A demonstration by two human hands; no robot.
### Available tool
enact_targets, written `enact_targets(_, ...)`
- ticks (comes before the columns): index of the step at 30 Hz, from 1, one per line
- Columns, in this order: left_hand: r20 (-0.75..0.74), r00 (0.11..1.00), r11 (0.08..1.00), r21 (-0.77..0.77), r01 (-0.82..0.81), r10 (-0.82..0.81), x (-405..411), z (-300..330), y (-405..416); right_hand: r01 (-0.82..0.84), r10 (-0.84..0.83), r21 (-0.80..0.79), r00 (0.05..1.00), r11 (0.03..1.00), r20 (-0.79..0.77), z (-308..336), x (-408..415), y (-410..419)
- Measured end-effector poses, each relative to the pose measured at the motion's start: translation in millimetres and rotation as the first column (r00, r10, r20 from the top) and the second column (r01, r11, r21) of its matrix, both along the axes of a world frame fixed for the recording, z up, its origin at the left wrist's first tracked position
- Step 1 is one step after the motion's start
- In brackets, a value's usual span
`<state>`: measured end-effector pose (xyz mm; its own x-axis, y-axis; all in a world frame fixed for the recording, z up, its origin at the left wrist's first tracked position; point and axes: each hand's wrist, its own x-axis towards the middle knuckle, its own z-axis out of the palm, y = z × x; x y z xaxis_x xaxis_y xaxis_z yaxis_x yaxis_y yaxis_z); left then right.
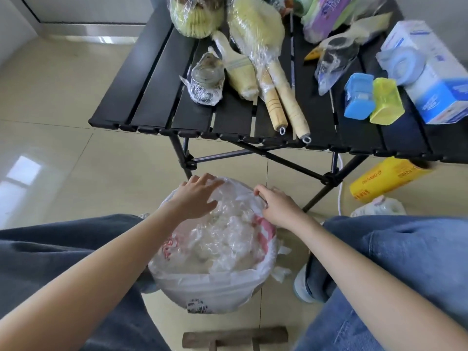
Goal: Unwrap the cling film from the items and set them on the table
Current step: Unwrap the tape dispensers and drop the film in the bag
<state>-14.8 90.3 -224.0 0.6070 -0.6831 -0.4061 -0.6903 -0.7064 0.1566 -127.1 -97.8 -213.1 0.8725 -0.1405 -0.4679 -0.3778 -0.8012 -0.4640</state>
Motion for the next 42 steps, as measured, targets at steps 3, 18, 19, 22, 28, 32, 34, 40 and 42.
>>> enact_targets(3, 0.001, 1.0, 1.0, 0.024, 0.009, -0.009, -2, 8, -7, -0.019, 0.019, -0.009, 1.0, 1.0, 0.003, 11, -4, -6)
enact_targets(18, -0.195, 0.96, 0.718, -0.696, 0.008, -0.201, -76, 198, -64, 0.036, 0.006, -0.078, 0.875, 0.996, 0.483, 203, -68, -40)
enact_targets(19, -0.129, 0.975, 0.654, -0.756, 0.022, -0.181, -75, 209, -72, 0.068, -0.024, -0.063, 0.846, 0.996, 0.532, 212, -68, -46)
enact_targets(22, 0.014, 0.999, 0.555, -0.831, 0.04, -0.051, -60, 231, -104, 0.171, -0.113, -0.03, 0.765, 0.985, 0.634, 225, -58, -66)
enact_targets(28, -0.021, 0.984, 0.7, -0.7, -0.141, 0.177, -15, 224, -173, 0.264, -0.185, -0.035, 0.758, 0.964, 0.625, 220, -18, -101)
enact_targets(32, 0.077, 0.969, 0.796, -0.587, -0.147, 0.236, -4, 204, -202, 0.271, -0.198, -0.034, 0.776, 0.962, 0.599, 208, -1, -115)
enact_targets(34, 0.049, 0.966, 0.772, -0.612, -0.173, 0.255, 0, 196, -207, 0.26, -0.207, -0.009, 0.789, 0.966, 0.578, 201, 3, -119)
enact_targets(40, -0.057, 0.954, 0.616, -0.752, -0.235, 0.294, -3, 196, -194, 0.246, -0.225, 0.056, 0.739, 0.968, 0.634, 195, 1, -120)
enact_targets(42, -0.109, 0.958, 0.51, -0.828, -0.234, 0.264, -14, 208, -178, 0.29, -0.281, 0.114, 0.639, 0.95, 0.716, 195, 1, -115)
